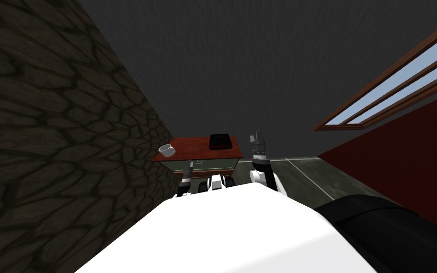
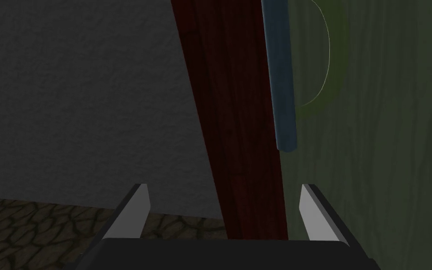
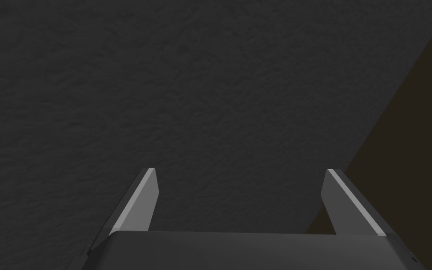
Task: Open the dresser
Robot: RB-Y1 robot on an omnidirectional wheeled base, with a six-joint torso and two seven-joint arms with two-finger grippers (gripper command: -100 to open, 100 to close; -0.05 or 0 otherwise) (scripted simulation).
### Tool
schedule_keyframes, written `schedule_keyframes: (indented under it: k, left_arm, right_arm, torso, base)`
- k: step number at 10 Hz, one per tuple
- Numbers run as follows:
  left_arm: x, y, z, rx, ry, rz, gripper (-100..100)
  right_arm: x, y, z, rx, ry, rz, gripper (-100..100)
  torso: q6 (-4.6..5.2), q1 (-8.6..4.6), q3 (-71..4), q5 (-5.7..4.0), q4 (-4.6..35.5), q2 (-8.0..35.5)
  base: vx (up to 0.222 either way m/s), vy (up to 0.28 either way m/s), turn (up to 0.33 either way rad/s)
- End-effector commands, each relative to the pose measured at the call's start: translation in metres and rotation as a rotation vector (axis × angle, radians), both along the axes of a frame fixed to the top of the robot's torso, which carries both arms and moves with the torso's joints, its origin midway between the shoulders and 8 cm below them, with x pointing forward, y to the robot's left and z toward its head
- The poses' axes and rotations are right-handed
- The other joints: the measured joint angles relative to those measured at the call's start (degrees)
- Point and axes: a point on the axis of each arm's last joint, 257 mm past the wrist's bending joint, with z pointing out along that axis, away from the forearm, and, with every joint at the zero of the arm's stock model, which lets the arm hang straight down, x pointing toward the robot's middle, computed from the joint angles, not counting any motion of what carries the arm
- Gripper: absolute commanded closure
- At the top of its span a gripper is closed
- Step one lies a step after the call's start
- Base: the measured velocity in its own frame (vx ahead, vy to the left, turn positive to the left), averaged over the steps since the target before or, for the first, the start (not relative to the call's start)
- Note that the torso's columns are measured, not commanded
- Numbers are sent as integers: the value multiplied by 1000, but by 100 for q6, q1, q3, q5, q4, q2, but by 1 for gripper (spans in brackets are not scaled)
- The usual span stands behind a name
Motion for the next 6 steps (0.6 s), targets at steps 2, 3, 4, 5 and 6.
schedule_keyframes:
  k: [2, 3, 4, 5, 6]
  left_arm:
    - [-7, -5, -17, -10, 20, -3, -100]
    - [-8, -4, -22, -9, 32, -2, -100]
    - [-11, -7, -28, -15, 40, -3, -100]
    - [-12, -10, -32, -21, 44, -4, -100]
    - [-17, -13, -41, -27, 61, -4, -100]
  right_arm:
    - [0, 0, 0, 0, 0, 0, 0]
    - [0, 0, 0, 0, 0, 0, 0]
    - [0, 0, 0, 0, 0, 0, 0]
    - [0, 0, 0, 0, 0, 0, 0]
    - [0, 0, 0, 0, 0, 0, 0]
  torso:
    - [0, 0, 6, 0, 4, 10]
    - [-1, -3, 5, -1, 3, 8]
    - [-1, 1, 3, -1, 2, 5]
    - [-1, 1, 1, 0, 1, 2]
    - [0, -1, 0, -1, 1, 1]
  base:
    - [-1, -25, -22]
    - [-6, -22, -7]
    - [-5, -19, -12]
    - [-6, -24, -21]
    - [-5, -27, -31]
